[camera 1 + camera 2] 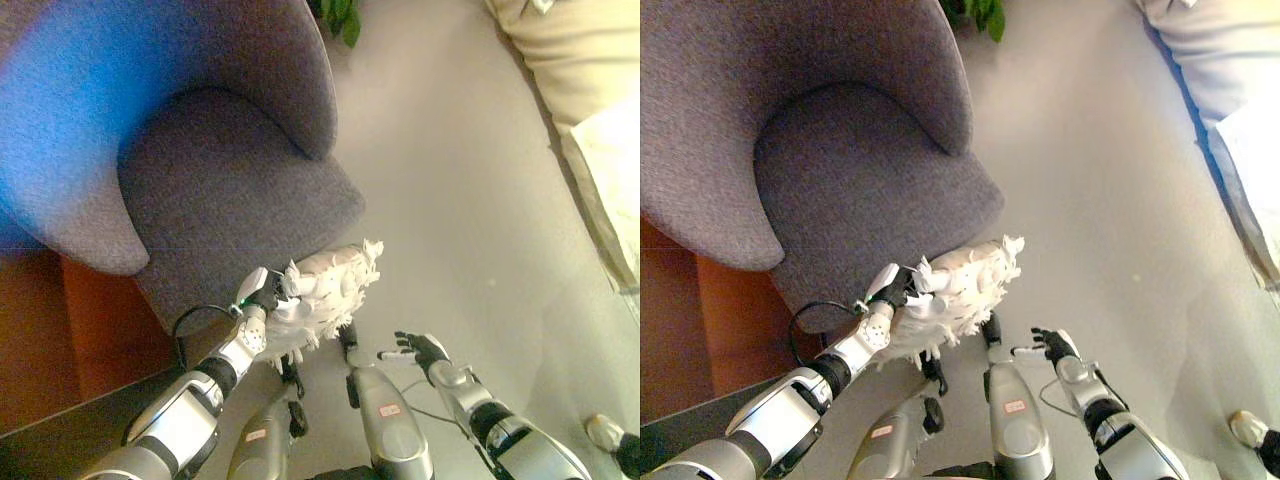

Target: Pick up the pillow and put it on the sofa.

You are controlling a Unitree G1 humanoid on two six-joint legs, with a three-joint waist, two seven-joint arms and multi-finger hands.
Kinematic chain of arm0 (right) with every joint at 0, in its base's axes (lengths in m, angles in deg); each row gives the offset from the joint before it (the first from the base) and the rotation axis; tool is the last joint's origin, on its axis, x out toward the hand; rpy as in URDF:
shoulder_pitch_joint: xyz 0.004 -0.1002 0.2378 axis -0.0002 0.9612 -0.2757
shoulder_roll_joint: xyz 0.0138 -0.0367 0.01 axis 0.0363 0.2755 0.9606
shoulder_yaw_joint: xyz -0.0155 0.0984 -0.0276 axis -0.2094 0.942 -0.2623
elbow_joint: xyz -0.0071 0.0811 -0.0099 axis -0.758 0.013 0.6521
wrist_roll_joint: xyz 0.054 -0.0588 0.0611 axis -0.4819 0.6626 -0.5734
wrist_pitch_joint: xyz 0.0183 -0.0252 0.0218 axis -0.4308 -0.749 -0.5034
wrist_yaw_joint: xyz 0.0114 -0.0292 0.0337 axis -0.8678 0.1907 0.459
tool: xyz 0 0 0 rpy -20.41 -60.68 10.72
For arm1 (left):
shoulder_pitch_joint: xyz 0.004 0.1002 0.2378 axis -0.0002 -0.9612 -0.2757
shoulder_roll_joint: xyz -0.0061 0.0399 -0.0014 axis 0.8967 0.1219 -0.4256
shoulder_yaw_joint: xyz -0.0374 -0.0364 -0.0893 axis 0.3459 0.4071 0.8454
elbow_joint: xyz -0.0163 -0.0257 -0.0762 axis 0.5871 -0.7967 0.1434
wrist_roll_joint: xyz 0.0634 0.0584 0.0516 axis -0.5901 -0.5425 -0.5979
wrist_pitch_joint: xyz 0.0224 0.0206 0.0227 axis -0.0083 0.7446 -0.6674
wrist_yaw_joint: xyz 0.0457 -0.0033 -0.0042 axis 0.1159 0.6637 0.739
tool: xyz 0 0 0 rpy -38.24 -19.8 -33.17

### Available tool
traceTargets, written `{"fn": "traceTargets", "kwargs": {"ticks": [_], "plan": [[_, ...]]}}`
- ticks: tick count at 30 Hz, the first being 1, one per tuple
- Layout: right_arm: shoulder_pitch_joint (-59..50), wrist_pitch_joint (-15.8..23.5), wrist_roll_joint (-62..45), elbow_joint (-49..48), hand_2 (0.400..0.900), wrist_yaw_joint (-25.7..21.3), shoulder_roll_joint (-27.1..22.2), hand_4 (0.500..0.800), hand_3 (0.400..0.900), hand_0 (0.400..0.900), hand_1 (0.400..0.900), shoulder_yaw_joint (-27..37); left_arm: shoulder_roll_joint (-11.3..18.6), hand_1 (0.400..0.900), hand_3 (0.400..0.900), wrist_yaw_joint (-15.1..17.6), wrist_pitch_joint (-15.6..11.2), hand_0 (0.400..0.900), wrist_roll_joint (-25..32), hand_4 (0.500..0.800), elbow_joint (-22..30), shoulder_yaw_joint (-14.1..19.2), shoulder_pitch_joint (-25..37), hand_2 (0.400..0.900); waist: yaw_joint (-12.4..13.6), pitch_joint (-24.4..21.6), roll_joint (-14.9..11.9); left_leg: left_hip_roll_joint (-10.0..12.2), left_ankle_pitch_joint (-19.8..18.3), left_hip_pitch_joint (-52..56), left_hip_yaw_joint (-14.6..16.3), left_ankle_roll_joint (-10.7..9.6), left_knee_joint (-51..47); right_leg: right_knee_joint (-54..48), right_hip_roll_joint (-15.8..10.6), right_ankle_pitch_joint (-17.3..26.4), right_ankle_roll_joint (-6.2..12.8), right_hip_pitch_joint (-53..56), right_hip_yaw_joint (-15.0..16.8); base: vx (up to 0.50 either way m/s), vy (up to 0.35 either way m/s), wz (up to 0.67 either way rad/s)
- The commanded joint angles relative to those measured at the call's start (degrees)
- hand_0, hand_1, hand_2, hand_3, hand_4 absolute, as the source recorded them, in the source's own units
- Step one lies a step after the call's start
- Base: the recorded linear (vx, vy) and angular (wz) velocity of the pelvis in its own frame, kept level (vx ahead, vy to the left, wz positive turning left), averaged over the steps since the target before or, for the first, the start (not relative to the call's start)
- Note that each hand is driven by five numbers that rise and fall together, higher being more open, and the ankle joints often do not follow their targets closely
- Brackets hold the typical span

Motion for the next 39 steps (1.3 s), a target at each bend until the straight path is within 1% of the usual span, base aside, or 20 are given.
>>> {"fn": "traceTargets", "kwargs": {"ticks": [1,5,6,10,13,16,21,23,27,30,31,32,33,35,38,39], "plan": [[5.7,1.8,2.4,2.1,0.9,1.3,-1.6,0.8,0.9,0.9,0.9,0.8,0.8,0.4,0.4,-2.2,-4.7,0.4,1.7,0.5,8.3,0.7,-1.0,0.4,1.7,-9.5,1.3,1.6,-4.4,-2.4,-4.8,-3.1,5.8,4.7,-2.4,-6.7,5.58,0.7,1.1,0.2,0.021,0.14],[9.5,1.9,2.8,3.4,0.9,2.2,-1.6,0.8,0.9,0.9,0.9,2.4,2.0,0.4,0.4,-4.8,-4.6,0.4,3.2,0.5,12.4,0.1,-3.7,0.4,1.9,-12.3,1.9,1.4,-4.9,0.6,-5.2,-2.7,4.4,4.2,-2.3,-7.7,5.62,3.8,0.8,0.15,0.03,0.14],[10.7,1.8,2.9,4.3,0.9,2.4,-1.4,0.8,0.9,0.9,0.9,3.2,2.7,0.4,0.4,-6.2,-4.3,0.4,3.8,0.5,14.0,0.1,-4.4,0.4,2.0,-13.4,2.1,1.4,-5.1,1.5,-5.3,-2.5,4.3,4.1,-2.3,-8.1,5.58,4.9,0.6,0.15,0.023,0.15],[12.9,1.9,3.6,5.9,0.9,3.1,-0.9,0.8,0.9,0.9,0.9,4.3,4.1,0.4,0.4,-8.8,-3.9,0.4,4.6,0.5,17.2,0.3,-5.8,0.4,2.2,-16.0,2.5,1.3,-5.8,3.6,-5.6,-2.2,3.9,3.7,-2.3,-8.8,5.5,7.2,0.2,0.12,0.023,0.12],[14.2,1.7,4.2,6.1,0.9,3.3,-0.5,0.8,0.9,0.9,0.9,4.7,5.6,0.4,0.4,-11.6,-2.7,0.4,6.4,0.5,20.6,0.4,-6.5,0.4,2.5,-18.0,2.6,1.2,-6.3,4.9,-5.9,-2.0,4.2,3.6,-2.3,-9.2,5.36,8.8,0.0,0.11,0.013,0.08],[14.8,1.6,4.4,6.1,0.9,3.5,-0.5,0.8,0.9,0.9,0.9,4.5,7.2,0.4,0.4,-13.1,-2.3,0.4,7.7,0.5,23.5,0.2,-6.5,0.4,2.8,-19.4,2.8,1.2,-6.6,5.8,-6.2,-1.8,4.1,3.4,-2.2,-9.5,5.29,9.9,-0.2,0.08,0.008,0.06],[15.3,1.4,4.6,5.9,0.9,3.7,-0.5,0.8,0.9,0.9,0.9,4.3,10.6,0.4,0.4,-16.1,-0.4,0.4,11.1,0.5,30.6,1.1,-4.8,0.4,3.5,-21.5,3.0,1.1,-6.8,7.0,-7.0,-1.6,4.0,3.3,-2.2,-10.0,5.11,11.4,-0.7,0.05,0.0,0.08],[15.3,1.1,4.5,6.0,0.9,3.9,-0.6,0.8,0.9,0.9,0.9,4.3,11.7,0.4,0.4,-17.0,0.8,0.4,11.8,0.5,33.0,1.5,-4.0,0.4,3.9,-22.1,3.1,1.1,-6.8,7.5,-7.4,-1.6,3.8,3.1,-2.2,-10.1,5.03,12.1,-1.0,0.05,-0.004,0.07],[15.3,0.6,5.0,6.6,0.9,4.3,-0.4,0.8,0.9,0.9,0.9,4.3,12.9,0.4,0.4,-17.0,2.7,0.4,12.6,0.5,35.1,2.1,-2.4,0.4,4.2,-23.0,3.3,0.9,-6.8,8.0,-8.0,-1.5,3.3,2.9,-2.2,-10.3,5.02,12.9,-1.3,0.03,-0.002,0.04],[15.5,-0.1,4.8,6.8,0.9,4.3,-0.3,0.8,0.9,0.9,0.9,3.9,14.0,0.4,0.4,-17.3,4.6,0.4,17.0,0.5,36.2,3.6,1.1,0.4,4.2,-23.8,3.4,0.9,-6.5,8.5,-8.1,-1.6,2.6,2.3,-2.2,-10.2,5.13,13.5,-1.6,0.02,-0.009,0.01],[15.7,-0.3,4.7,6.7,0.9,4.3,-0.3,0.8,0.9,0.9,0.9,3.8,14.6,0.4,0.4,-16.9,5.7,0.4,18.8,0.5,37.0,4.3,2.5,0.4,4.2,-24.0,3.4,0.9,-6.3,8.7,-8.1,-1.7,2.2,2.1,-2.2,-10.1,5.17,13.6,-1.6,0.0,0.0,0.0],[15.7,-0.4,4.8,6.7,0.9,4.4,-0.3,0.8,0.9,0.9,0.9,3.8,14.8,0.4,0.4,-16.4,5.9,0.4,19.5,0.5,37.4,4.6,3.2,0.4,4.2,-24.1,3.4,0.9,-6.2,8.7,-8.1,-1.7,2.0,2.1,-2.1,-10.0,5.19,13.6,-1.7,0.0,0.0,0.0],[15.9,-0.5,4.8,6.7,0.9,4.5,-0.4,0.8,0.9,0.9,0.9,3.9,15.4,0.4,0.4,-16.0,6.7,0.4,20.8,0.5,38.1,5.4,4.6,0.4,4.2,-24.2,3.4,0.9,-6.0,8.8,-8.2,-1.7,1.8,1.9,-2.2,-10.0,5.19,13.8,-1.8,0.0,-0.019,0.04],[16.1,-0.7,4.7,6.8,0.9,4.8,-0.6,0.8,0.9,0.9,0.9,4.0,16.7,0.4,0.4,-15.2,9.1,0.4,24.9,0.5,39.3,7.1,7.6,0.4,4.1,-24.6,3.5,0.9,-5.8,8.9,-8.3,-1.8,1.4,1.7,-2.2,-9.9,5.25,13.9,-1.9,0.01,-0.025,0.04],[16.3,-0.8,5.1,7.6,0.9,5.2,-0.7,0.8,0.9,0.9,0.9,4.3,17.7,0.4,0.4,-12.2,10.5,0.4,30.5,0.5,39.6,9.4,10.3,0.4,4.1,-25.0,3.6,0.8,-5.6,9.0,-8.4,-1.8,1.2,1.4,-2.2,-9.9,5.24,14.2,-2.2,0.0,0.0,0.0],[16.4,-0.6,5.2,8.1,0.9,5.4,-0.7,0.8,0.9,0.9,0.9,4.5,18.1,0.4,0.4,-10.6,11.1,0.4,32.9,0.5,39.2,10.5,11.3,0.4,4.2,-25.2,3.7,0.8,-5.6,9.1,-8.5,-1.9,1.1,1.3,-2.2,-9.9,5.2,14.3,-2.3,0.0,0.0,0.0]]}}
